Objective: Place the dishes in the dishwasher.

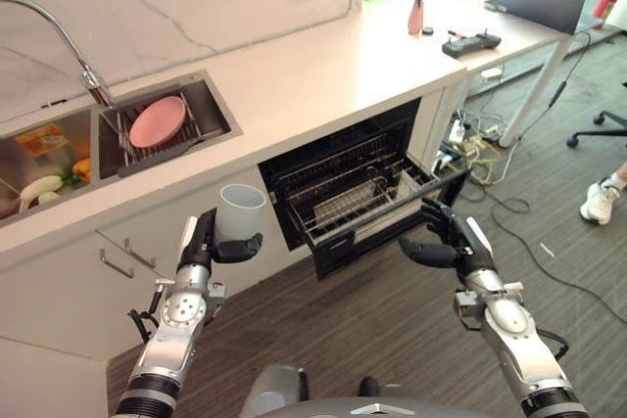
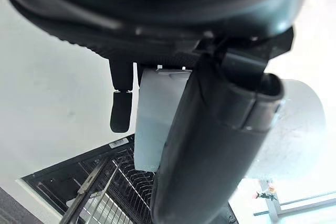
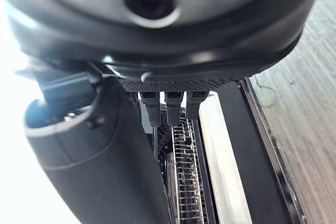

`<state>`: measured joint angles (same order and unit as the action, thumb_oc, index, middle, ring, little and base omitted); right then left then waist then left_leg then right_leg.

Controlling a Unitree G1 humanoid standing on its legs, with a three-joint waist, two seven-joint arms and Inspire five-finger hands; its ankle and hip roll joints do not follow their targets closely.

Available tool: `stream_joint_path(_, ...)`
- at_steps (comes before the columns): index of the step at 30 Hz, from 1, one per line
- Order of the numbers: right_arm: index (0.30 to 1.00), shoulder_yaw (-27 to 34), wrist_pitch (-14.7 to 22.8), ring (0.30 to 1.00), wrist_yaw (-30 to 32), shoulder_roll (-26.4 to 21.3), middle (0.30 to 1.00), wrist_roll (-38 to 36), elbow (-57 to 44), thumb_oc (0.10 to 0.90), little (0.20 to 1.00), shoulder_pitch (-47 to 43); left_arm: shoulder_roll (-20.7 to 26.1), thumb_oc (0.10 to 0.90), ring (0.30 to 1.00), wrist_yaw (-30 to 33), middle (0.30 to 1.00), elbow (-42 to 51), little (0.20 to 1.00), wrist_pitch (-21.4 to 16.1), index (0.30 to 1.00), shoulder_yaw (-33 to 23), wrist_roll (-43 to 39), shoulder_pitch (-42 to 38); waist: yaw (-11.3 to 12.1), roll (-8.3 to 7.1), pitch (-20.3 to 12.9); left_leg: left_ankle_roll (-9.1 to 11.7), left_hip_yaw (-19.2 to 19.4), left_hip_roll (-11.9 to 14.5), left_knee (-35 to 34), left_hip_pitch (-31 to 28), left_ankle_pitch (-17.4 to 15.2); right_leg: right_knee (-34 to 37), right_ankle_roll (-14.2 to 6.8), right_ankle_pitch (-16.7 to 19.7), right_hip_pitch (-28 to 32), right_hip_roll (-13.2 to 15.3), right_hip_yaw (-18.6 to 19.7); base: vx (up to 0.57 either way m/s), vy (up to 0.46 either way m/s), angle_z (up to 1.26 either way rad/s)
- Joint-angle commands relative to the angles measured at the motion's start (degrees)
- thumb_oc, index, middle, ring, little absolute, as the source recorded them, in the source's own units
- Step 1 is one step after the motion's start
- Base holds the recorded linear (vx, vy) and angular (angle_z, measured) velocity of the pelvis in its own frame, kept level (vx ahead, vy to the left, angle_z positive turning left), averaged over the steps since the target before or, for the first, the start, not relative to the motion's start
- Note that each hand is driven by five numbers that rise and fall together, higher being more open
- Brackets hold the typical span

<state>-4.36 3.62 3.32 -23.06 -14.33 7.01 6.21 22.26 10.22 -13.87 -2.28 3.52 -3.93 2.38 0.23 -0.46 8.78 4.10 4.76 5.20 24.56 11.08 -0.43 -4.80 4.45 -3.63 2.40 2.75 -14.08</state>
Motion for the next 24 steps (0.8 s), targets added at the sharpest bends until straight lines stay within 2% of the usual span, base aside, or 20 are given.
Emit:
stream_joint_path(1, 0.900, 1.8, 6.6, 0.900, 0.6, -1.1, 0.900, -4.3, -5.8, 0.800, 0.900, -3.4, 3.4, 0.400, 0.300, 1.6, 0.300, 5.4, 0.300, -6.9, 0.300, -0.8, -0.5, -4.3, 0.4, -0.52, -2.1, 0.8, -1.1, 3.1, -11.6, -2.9, 2.3, 2.5, -8.4, -0.4, 2.1, 2.0, 3.3, 0.17, 0.178, -0.05)
stream_joint_path(2, 0.900, 1.6, 6.8, 0.900, 0.7, -1.2, 0.900, -4.8, -5.3, 0.800, 0.900, -4.1, 3.6, 0.400, 0.300, 1.8, 0.300, 5.5, 0.300, -7.1, 0.300, -0.9, -0.8, -4.2, 0.8, -0.14, -2.0, 1.7, -2.1, 4.6, -14.8, -2.5, 4.9, 2.8, -8.9, -0.6, 2.9, 2.2, 3.5, 0.12, 0.126, -0.09)
stream_joint_path(4, 0.900, 1.6, 6.9, 0.900, 0.7, -1.2, 0.900, -4.9, -5.2, 0.800, 0.900, -4.2, 3.6, 0.400, 0.300, 1.8, 0.300, 5.5, 0.300, -7.1, 0.300, -0.9, -0.8, -4.2, 0.7, -0.18, -1.9, 1.8, -2.1, 4.6, -15.5, -2.9, 5.3, 2.9, -8.9, -0.6, 3.0, 2.2, 3.5, 0.11, 0.134, -0.29)
stream_joint_path(5, 0.900, 1.0, 6.9, 0.900, 0.1, -1.2, 0.900, -5.7, -5.1, 0.800, 0.900, -4.6, 3.8, 0.400, 0.300, 1.8, 0.300, 5.5, 0.300, -7.2, 0.300, -0.8, -1.0, -4.2, 0.6, 1.23, -2.2, 3.1, -1.9, 6.6, -19.6, -3.9, 6.9, 2.9, -10.0, -1.2, 4.1, 2.5, 4.0, 0.23, 0.286, -0.40)
stream_joint_path(8, 0.900, 2.0, 6.9, 0.900, -0.6, -0.9, 0.900, -5.9, -5.5, 0.800, 0.900, -2.8, 4.0, 0.400, 0.300, 0.5, 0.300, 5.1, 0.300, -7.1, 0.300, 0.7, -0.5, -5.0, -0.3, 2.34, -4.0, 3.4, 0.4, 6.0, -21.4, -6.3, 6.1, 2.5, -11.1, -1.9, 4.8, 3.6, 3.5, 0.21, 0.308, -0.32)
stream_joint_path(10, 0.900, 2.0, 6.9, 0.900, -0.6, -0.9, 0.900, -5.9, -5.6, 0.800, 0.900, -2.8, 4.0, 0.400, 0.300, 0.5, 0.300, 5.1, 0.300, -7.1, 0.300, 0.8, -0.5, -5.0, -0.3, 2.32, -4.0, 3.4, 0.5, 6.0, -21.4, -6.3, 6.1, 2.5, -11.1, -1.9, 4.8, 3.6, 3.6, 0.07, 0.171, -0.09)
stream_joint_path(12, 0.900, 1.8, 6.2, 0.900, -1.6, 0.2, 0.900, -5.6, -5.5, 0.800, 0.900, -2.1, 4.5, 0.400, 0.300, -0.3, 0.300, 4.9, 0.300, -7.0, 0.300, 1.8, 0.3, -5.3, -0.5, 2.24, -4.5, 1.5, 0.7, 3.1, -21.6, -8.3, 3.9, -0.8, -12.2, -1.7, 3.9, 6.2, 4.6, 0.17, 0.433, 0.08)
stream_joint_path(14, 0.900, 1.6, 6.0, 0.900, -2.0, 0.7, 0.900, -5.5, -5.5, 0.800, 0.900, -2.1, 4.8, 0.400, 0.300, -0.5, 0.300, 4.9, 0.300, -7.0, 0.300, 2.0, 0.5, -5.4, -0.5, 2.01, -4.6, 0.8, 1.2, 2.2, -21.5, -8.7, 3.0, -2.2, -12.7, -1.7, 3.5, 6.9, 5.1, 0.10, 0.289, 0.00)
stream_joint_path(15, 0.900, 1.3, 5.7, 0.900, -2.5, 1.6, 0.900, -4.9, -5.2, 0.800, 0.900, -2.3, 5.4, 0.400, 0.300, -1.1, 0.300, 5.2, 0.300, -6.8, 0.300, 1.9, 0.9, -5.4, -0.4, 1.82, -4.6, -0.9, 1.8, 0.8, -21.5, -9.5, 1.6, -6.1, -13.4, -0.9, 2.0, 8.1, 5.9, 0.07, 0.224, -0.22)
stream_joint_path(16, 0.900, 1.3, 5.7, 0.900, -2.5, 1.6, 0.900, -4.9, -5.2, 0.800, 0.900, -2.3, 5.4, 0.400, 0.300, -1.1, 0.300, 5.2, 0.300, -6.8, 0.300, 1.9, 0.9, -5.4, -0.4, 1.82, -4.6, -0.9, 1.8, 0.8, -21.5, -9.5, 1.6, -6.1, -13.4, -0.9, 2.0, 8.1, 5.9, 0.09, 0.327, -0.23)
stream_joint_path(17, 0.900, 1.3, 5.7, 0.900, -2.6, 2.1, 0.900, -4.8, -5.3, 0.800, 0.900, -2.3, 5.6, 0.400, 0.300, -1.5, 0.300, 5.4, 0.300, -6.6, 0.300, 2.1, 1.1, -5.5, -0.2, 1.52, -4.6, -1.6, 2.3, 0.1, -21.5, -9.7, 1.1, -8.6, -13.9, 0.1, 0.5, 8.6, 6.3, 0.06, 0.308, -0.09)
stream_joint_path(18, 0.900, 1.3, 5.6, 0.900, -2.6, 2.5, 0.900, -4.4, -5.3, 0.800, 0.900, -2.9, 6.1, 0.400, 0.300, -1.6, 0.300, 5.6, 0.300, -6.5, 0.300, 1.9, 1.2, -5.5, -0.5, 1.55, -4.2, -3.1, 2.5, -1.0, -21.3, -10.3, 0.2, -13.6, -14.2, 3.2, -1.7, 9.3, 7.0, 0.08, 0.485, -0.10)
stream_joint_path(19, 0.900, 1.1, 5.6, 0.900, -2.7, 3.0, 0.900, -4.5, -5.5, 0.800, 0.900, -3.5, 6.5, 0.400, 0.300, -1.7, 0.300, 5.8, 0.300, -6.2, 0.300, 1.5, 1.5, -5.3, -0.5, 1.78, -3.6, -4.2, 3.1, -1.8, -21.5, -10.9, -0.5, -17.8, -14.0, 4.4, -4.5, 9.3, 7.1, 0.08, 0.471, -0.10)
stream_joint_path(23, 0.900, 0.7, 5.5, 0.900, -3.0, 3.6, 0.900, -4.5, -6.0, 0.800, 0.900, -3.9, 6.9, 0.400, 0.300, -1.9, 0.300, 7.0, 0.300, -6.1, 0.300, -0.1, 1.7, -4.0, 0.2, 1.72, -3.6, -5.1, 4.2, -2.8, -23.0, -13.1, -1.6, -18.5, -14.0, 4.0, -5.9, 10.1, 4.1, 0.06, 0.164, -0.11)
stream_joint_path(24, 0.900, 0.7, 5.2, 0.900, -3.2, 3.6, 0.900, -4.7, -6.0, 0.800, 0.900, -3.8, 6.7, 0.400, 0.300, -1.9, 0.300, 7.1, 0.300, -6.1, 0.300, -0.3, 1.7, -3.9, 0.1, 1.45, -3.8, -5.1, 3.6, -3.2, -23.3, -13.3, -1.9, -16.2, -13.5, 3.0, -6.3, 9.1, 4.4, 0.05, 0.011, -0.17)
